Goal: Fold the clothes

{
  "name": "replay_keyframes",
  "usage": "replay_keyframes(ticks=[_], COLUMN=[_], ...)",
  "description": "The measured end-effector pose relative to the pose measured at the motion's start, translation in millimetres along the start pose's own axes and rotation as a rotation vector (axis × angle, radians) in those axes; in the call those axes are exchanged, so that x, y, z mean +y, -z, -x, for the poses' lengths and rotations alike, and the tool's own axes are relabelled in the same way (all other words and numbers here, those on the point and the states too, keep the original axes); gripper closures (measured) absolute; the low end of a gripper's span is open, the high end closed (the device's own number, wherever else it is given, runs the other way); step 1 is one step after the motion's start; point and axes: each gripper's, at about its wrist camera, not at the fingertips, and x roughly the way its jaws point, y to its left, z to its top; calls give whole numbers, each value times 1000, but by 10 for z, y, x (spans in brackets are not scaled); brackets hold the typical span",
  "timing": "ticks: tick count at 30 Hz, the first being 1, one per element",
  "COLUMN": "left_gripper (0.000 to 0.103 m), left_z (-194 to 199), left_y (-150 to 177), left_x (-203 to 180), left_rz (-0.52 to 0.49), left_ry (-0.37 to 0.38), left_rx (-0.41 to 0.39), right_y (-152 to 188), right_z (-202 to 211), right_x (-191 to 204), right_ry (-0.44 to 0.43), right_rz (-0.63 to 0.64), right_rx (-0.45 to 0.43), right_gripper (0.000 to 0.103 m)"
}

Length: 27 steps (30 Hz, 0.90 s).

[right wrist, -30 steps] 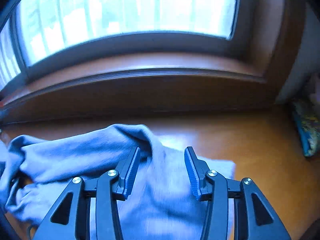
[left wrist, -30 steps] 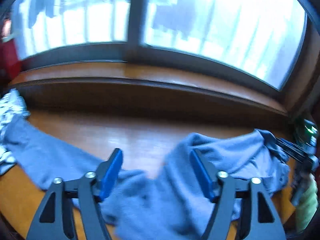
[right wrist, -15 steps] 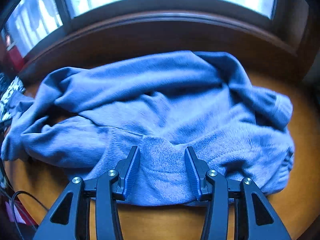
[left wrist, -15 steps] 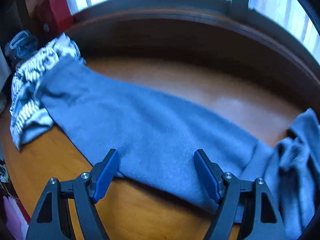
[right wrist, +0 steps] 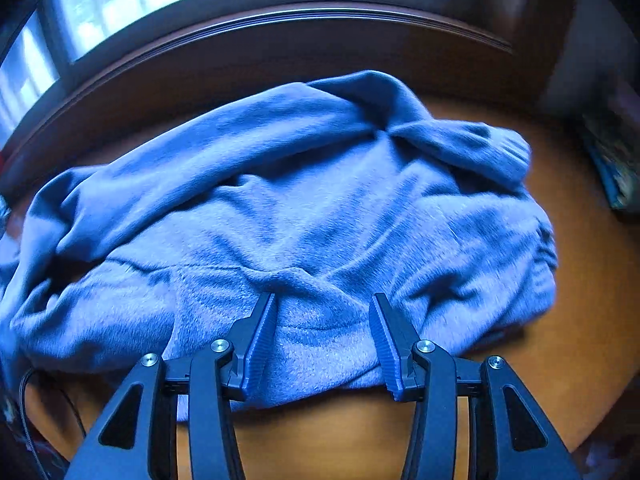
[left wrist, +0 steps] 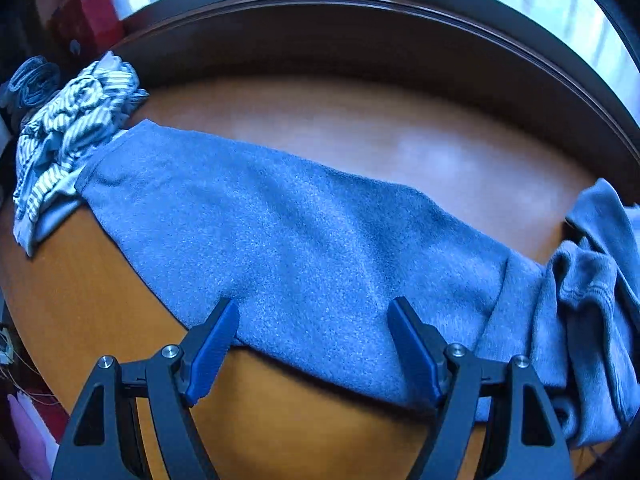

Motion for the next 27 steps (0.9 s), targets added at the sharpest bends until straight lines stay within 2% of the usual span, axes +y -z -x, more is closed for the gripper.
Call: replay_keyframes(ticks=[3,6,9,11,14,17,23,27], left_gripper=[27,27,27,27,27,27,27,27], left_z=[70,145,311,427,559,619,611,564], left_y=[140,240,297,297,264,215,236,283], left_x=[-127,-206,-269,-324,-415,-502,-776,-926], left_rz=[-37,-58,-89,-126,-182,-226,-312,-382], left_ry=[27,68,153,183,227,292,430,455], left_rx=[14,20,-2,-30,-64,-81,-56,-38], right_y=[39,36,56,80,7,114,307,530], right_z=[16,53,272,490,827,1173,1223,1150], right_x=[-176,-159,-43,70,170,354,875,1241], right_ry=[31,63,85,66,16,-38,-249,-307], right_rz=[-34,-32,5,30,81,143,181,180], right_rx=[6,6,-51,-101,-162,-206,-143,-90], right_gripper=[53,53,53,53,53,53,52,51])
